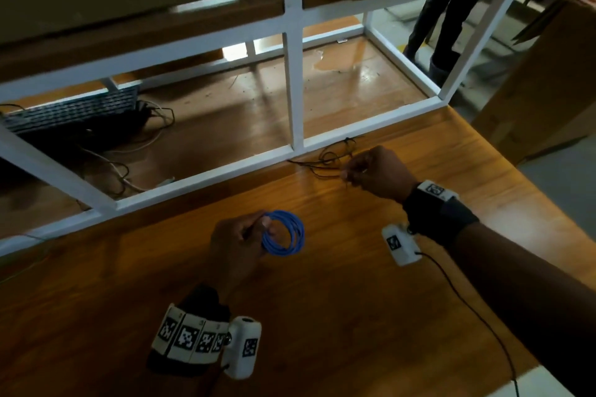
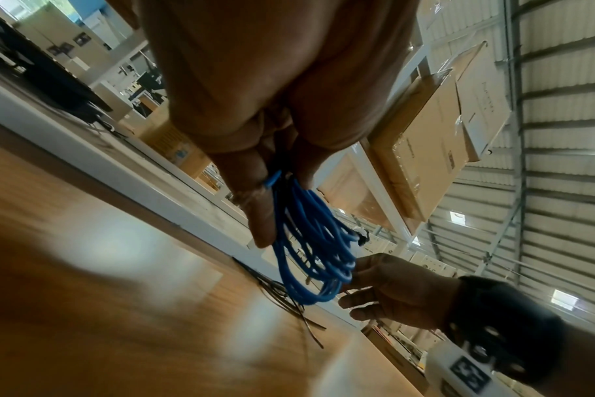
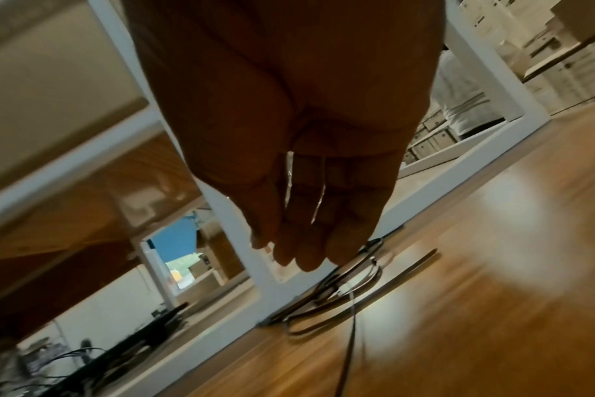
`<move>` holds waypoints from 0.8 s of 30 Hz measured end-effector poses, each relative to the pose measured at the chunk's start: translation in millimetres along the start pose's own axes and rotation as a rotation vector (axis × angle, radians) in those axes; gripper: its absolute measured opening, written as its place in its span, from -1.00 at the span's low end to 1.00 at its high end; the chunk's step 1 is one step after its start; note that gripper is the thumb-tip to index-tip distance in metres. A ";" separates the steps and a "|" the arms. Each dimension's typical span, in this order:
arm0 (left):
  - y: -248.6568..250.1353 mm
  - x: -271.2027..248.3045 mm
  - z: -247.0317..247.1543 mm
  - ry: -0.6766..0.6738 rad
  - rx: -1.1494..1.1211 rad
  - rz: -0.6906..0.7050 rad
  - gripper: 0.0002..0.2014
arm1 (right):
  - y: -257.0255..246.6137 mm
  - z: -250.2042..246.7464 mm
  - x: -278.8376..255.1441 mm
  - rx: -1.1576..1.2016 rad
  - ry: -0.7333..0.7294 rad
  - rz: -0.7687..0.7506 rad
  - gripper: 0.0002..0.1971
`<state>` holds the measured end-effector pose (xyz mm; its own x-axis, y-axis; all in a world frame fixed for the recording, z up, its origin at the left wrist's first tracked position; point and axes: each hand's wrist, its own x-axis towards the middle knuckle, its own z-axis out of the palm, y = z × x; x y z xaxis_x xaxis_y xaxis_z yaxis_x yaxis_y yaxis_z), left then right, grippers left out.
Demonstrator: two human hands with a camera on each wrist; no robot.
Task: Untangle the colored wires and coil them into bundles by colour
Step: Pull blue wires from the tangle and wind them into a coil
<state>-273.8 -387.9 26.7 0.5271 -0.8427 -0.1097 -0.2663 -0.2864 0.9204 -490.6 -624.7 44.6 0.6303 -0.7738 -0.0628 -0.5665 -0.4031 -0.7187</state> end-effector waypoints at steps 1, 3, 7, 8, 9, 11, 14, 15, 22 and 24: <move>-1.7 3.3 -1.7 0.023 0.041 0.032 -0.86 | 6.0 -4.1 15.7 -0.048 0.006 0.032 -0.86; 0.0 7.1 -3.6 0.060 0.140 0.101 -0.83 | 13.2 -9.2 43.8 -0.119 0.003 0.083 -0.88; -8.2 17.6 -5.5 0.046 0.068 0.058 -0.83 | 10.1 1.5 80.9 -0.297 -0.012 0.063 -0.86; -10.0 20.1 -4.5 0.036 0.054 0.022 -0.80 | 7.9 7.0 87.0 -0.324 -0.035 0.049 -0.84; -8.0 20.4 -2.9 0.045 0.061 -0.001 -0.74 | 5.1 12.5 91.2 -0.347 -0.067 0.032 -0.83; -5.9 21.2 -2.5 0.058 0.129 0.045 -0.76 | 1.2 22.0 96.8 -0.442 -0.138 -0.008 -0.81; -4.0 20.8 -4.2 0.060 0.195 0.147 -0.78 | 1.1 28.3 101.4 -0.580 -0.195 -0.031 -0.85; -4.6 20.2 -5.1 0.064 0.169 0.149 -0.74 | 2.0 29.4 102.1 -0.606 -0.196 -0.026 -0.87; -8.9 14.1 -9.3 0.084 0.108 0.130 -0.80 | 2.0 26.8 96.6 -0.644 -0.133 -0.072 -0.80; -7.9 12.9 -10.2 0.089 0.105 0.145 -0.82 | 2.4 25.3 93.2 -0.611 -0.117 -0.133 -0.83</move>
<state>-256.6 -391.8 21.9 0.5454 -0.8361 0.0588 -0.4247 -0.2152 0.8794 -419.8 -685.4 19.5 0.7505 -0.6532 -0.1004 -0.6582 -0.7250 -0.2029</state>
